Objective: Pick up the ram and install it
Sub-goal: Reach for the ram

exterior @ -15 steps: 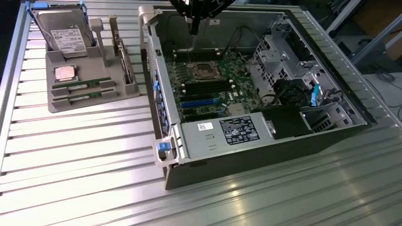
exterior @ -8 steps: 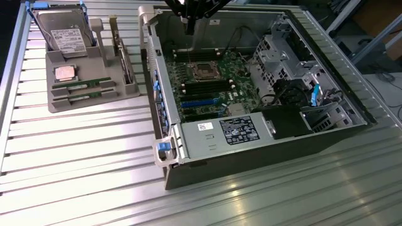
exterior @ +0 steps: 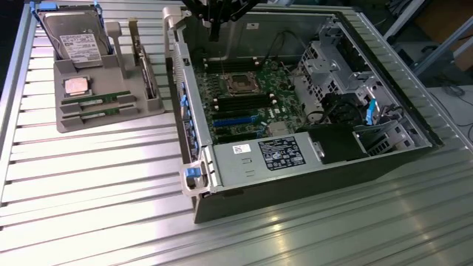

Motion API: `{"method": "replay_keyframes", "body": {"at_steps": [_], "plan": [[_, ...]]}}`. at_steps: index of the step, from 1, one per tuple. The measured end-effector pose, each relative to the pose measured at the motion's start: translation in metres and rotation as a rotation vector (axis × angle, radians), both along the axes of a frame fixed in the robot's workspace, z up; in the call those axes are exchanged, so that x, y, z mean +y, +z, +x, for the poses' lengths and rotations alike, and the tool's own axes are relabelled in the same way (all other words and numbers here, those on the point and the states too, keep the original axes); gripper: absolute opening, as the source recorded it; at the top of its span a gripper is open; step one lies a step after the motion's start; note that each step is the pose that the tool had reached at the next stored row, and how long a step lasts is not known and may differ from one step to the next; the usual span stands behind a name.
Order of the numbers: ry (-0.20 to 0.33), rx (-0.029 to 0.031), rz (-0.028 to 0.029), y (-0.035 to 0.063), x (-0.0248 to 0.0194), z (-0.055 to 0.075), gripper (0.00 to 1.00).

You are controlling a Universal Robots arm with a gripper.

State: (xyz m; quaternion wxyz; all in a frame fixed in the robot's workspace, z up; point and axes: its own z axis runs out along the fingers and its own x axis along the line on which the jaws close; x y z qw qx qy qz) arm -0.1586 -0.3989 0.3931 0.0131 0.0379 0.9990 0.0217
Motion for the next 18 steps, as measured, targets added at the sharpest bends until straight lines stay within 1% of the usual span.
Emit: {"method": "replay_keyframes", "body": {"at_steps": [12, 18], "plan": [[0.0, 0.0, 0.0, -0.0004, 0.0, -0.013, 0.11], [0.0, 0.0, -0.0001, -0.0005, 0.0, -0.017, 0.11]]}}
